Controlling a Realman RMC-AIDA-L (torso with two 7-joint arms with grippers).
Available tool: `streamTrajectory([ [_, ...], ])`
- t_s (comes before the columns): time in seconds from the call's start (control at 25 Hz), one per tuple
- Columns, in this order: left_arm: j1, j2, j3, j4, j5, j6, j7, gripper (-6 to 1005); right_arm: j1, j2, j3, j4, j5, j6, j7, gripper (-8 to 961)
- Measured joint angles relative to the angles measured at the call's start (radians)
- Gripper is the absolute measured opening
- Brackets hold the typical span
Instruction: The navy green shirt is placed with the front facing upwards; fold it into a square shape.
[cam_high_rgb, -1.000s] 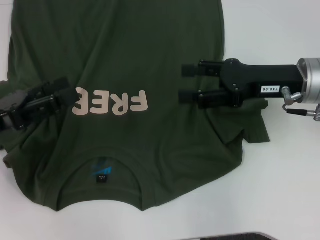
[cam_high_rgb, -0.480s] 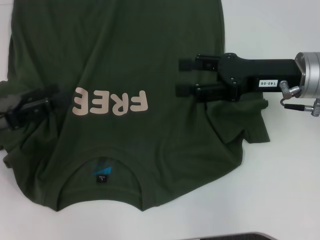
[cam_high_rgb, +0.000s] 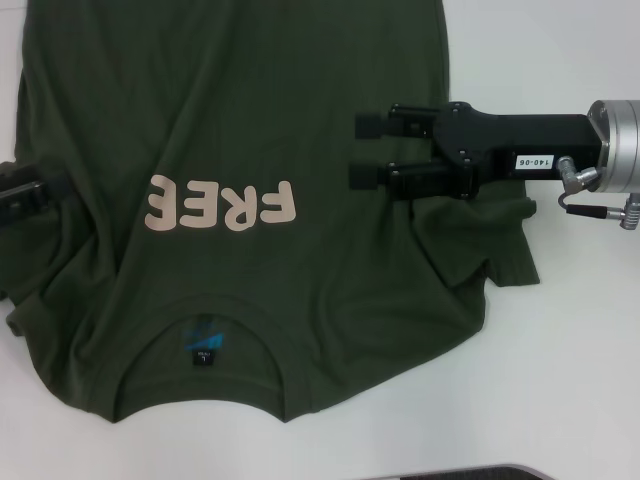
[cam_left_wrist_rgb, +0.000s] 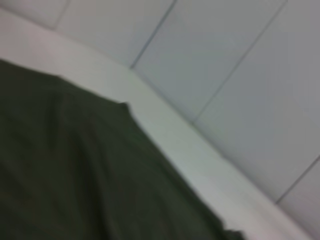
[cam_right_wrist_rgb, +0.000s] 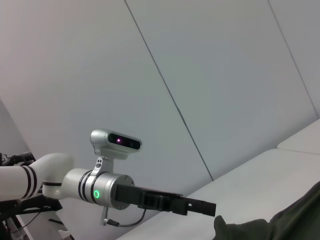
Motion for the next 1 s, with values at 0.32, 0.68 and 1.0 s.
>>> streamTrajectory([
  [0.32,-0.005,0.017,-0.053,0.026,0.066,-0.095,-0.019,935,-0.002,0.000,0.003,0.001,0.000,0.010,0.001,915],
  [0.68,-0.007,0.019,-0.057,0.044,0.129,-0.174,-0.039,934,-0.003,0.000,0.007,0.002,0.000,0.013,0.001,915],
  [1.0,-0.004,0.019,-0.060,0.066,0.144,-0.218,-0.053,935,-0.003,-0.001,0.013,0.010,0.001,0.020,0.001,915],
])
